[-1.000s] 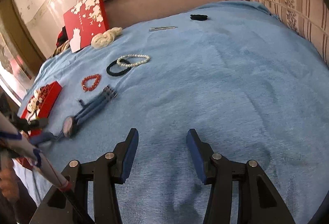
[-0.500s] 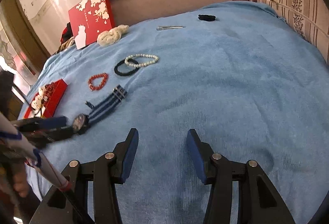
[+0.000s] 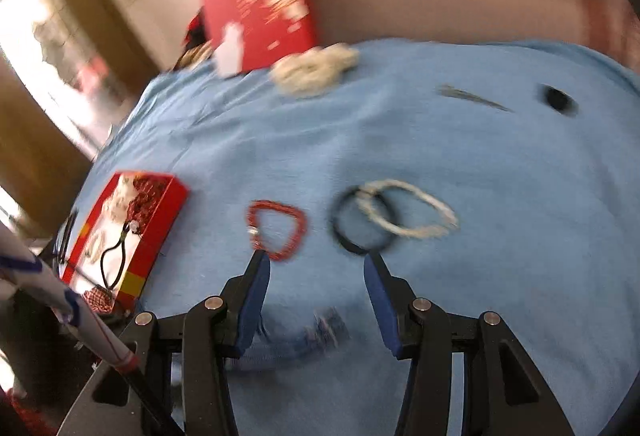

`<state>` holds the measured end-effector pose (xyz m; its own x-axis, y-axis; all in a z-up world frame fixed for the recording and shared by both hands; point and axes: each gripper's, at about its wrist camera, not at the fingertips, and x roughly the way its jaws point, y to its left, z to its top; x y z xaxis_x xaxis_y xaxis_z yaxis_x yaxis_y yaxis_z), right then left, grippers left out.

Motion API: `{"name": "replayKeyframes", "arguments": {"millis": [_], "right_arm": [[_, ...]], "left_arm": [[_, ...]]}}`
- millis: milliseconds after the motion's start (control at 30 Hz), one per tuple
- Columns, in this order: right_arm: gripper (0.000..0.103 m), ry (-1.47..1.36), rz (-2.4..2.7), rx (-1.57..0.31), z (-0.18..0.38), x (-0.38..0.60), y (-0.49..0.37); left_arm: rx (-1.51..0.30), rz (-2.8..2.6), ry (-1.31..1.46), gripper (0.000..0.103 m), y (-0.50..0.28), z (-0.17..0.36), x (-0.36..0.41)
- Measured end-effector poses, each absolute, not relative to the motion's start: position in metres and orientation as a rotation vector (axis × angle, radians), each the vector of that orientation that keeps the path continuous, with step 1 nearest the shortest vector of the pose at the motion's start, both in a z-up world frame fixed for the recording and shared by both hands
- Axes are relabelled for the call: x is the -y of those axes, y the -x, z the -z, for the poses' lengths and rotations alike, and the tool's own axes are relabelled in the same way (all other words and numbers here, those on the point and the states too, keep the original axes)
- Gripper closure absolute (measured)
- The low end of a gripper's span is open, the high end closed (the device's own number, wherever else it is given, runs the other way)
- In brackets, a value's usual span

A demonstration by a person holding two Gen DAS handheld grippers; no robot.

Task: Organize jewelry
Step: 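Lift the blue striped watch by its strap with the left gripper, then carry the watch into the red tray with the left gripper while the right drops the red bead bracelet there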

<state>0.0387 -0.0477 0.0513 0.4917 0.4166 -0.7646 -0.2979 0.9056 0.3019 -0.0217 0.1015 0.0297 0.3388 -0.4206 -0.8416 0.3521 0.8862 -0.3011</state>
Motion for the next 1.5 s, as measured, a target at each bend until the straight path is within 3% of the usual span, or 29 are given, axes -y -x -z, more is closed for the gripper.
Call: {"name": "replayKeyframes", "arguments": {"millis": [133,300,400,867,1133,1500], "right_arm": [[0.060,0.021,-0.472,-1.002,-0.034,0.002,-0.065],[0.064,0.183,-0.447,-1.027,-0.009,-0.033,-0.084],[0.095,0.161,-0.448,-1.047,-0.013,-0.036,-0.088],[0.095,0.148,-0.477,-0.896,-0.114,-0.070,-0.033],[0.095,0.207,-0.546,-0.852,-0.138,-0.132,-0.003],[0.095,0.240,-0.644,-0.885,-0.126,-0.220,0.003]], "left_arm": [[-1.105,0.470,0.140,0.059,0.042,-0.043,-0.122],[-1.034,0.436,0.206,0.059,0.066,-0.075,-0.153],[-0.981,0.401,0.242,0.062,0.079,-0.094,-0.174],[-0.817,0.118,0.332,0.063,0.116,-0.147,-0.309],[-0.870,-0.042,0.350,0.063,0.110,-0.108,-0.365],[-0.960,-0.104,0.291,0.063,0.119,-0.061,-0.371]]}}
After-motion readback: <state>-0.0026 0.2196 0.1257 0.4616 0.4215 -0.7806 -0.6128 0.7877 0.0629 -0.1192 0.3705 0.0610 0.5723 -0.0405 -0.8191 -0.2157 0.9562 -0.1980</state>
